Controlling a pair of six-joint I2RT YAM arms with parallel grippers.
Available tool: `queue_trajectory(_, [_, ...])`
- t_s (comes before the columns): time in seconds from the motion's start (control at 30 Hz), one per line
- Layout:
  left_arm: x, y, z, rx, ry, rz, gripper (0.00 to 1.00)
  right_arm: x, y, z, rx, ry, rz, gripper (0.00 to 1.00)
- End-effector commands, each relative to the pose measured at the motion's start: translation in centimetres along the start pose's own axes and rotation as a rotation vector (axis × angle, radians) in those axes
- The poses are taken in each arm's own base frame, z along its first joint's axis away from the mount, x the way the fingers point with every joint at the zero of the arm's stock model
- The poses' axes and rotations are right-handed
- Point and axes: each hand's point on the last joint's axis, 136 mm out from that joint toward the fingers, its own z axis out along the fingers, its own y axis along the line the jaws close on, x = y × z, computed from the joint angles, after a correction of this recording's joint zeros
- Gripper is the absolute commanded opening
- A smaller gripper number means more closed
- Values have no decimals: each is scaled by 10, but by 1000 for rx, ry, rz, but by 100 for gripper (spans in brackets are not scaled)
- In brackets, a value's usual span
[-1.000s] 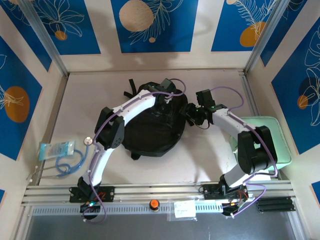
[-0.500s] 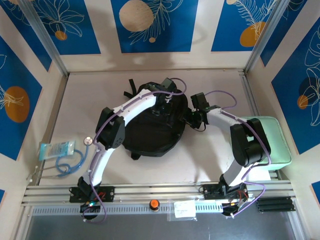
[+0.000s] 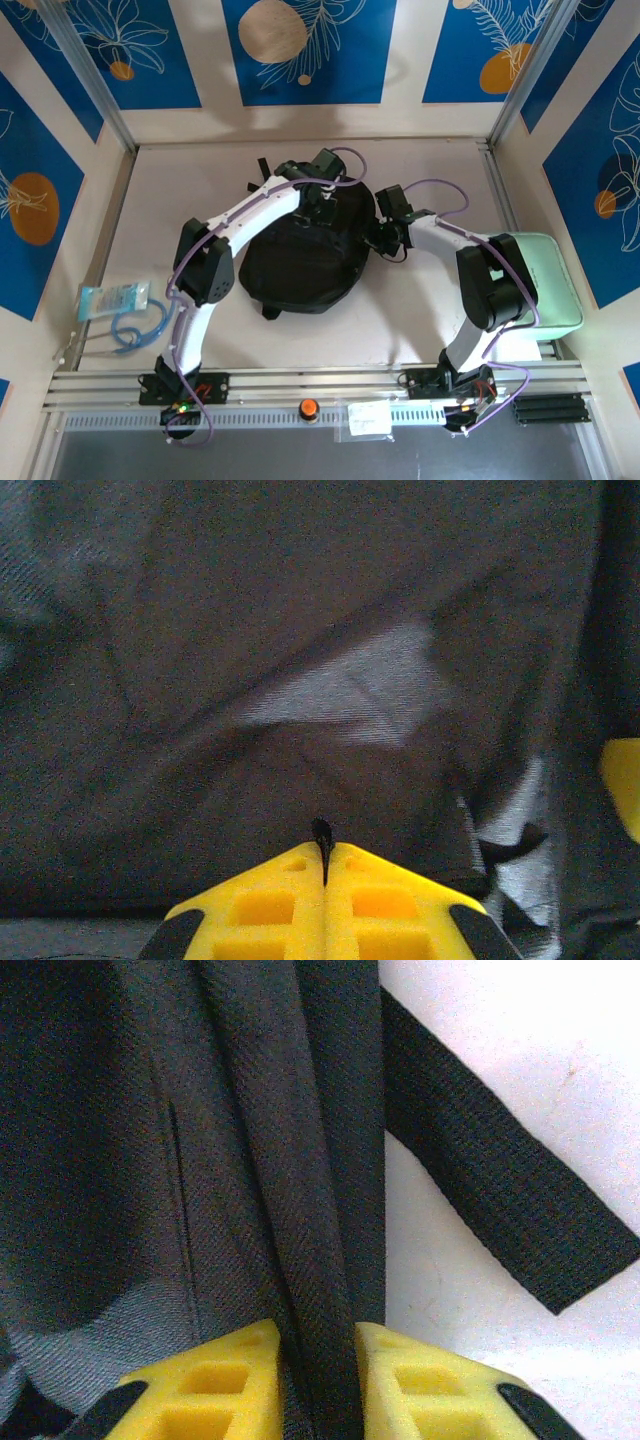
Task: Pack the student bag
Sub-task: Rotate the student bag at the center of the table.
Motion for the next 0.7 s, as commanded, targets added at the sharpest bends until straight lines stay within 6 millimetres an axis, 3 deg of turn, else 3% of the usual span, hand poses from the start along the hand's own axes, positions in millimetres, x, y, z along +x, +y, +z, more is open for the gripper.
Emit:
queue_trajectory(0.0, [-8, 39, -7, -112, -39, -4, 0, -2, -23, 7, 122, -5, -11, 13])
queue_trajectory(0.17, [-1, 85, 2, -204, -22, -50, 0, -18, -24, 9, 169, -52, -62, 2])
queue_trajectory(0.4, [5, 143, -3, -289, -36, -152, 0, -50, -15, 11, 184, -131, -172, 0])
queue_trajectory(0.53, [10, 157, -9, -297, -40, -191, 0, -72, -6, 15, 161, -163, -228, 0])
queue_trajectory(0.67, [17, 154, -11, -272, -33, -206, 0, -90, 13, 21, 91, -176, -291, 0])
